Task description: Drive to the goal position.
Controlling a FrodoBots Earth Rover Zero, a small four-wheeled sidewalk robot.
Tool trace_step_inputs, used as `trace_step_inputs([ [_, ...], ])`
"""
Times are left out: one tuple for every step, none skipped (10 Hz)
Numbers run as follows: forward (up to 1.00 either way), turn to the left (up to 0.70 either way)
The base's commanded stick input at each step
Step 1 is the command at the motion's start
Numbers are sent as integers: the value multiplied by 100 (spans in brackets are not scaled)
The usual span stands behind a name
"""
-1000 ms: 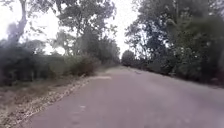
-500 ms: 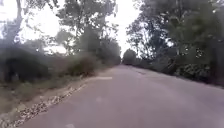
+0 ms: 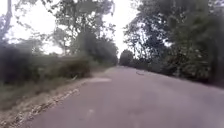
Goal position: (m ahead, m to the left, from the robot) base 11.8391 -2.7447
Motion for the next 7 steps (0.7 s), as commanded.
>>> trace_step_inputs([
  [100,0],
  [100,0],
  [100,0],
  [100,0],
  [100,0],
  [100,0],
  [100,0],
])
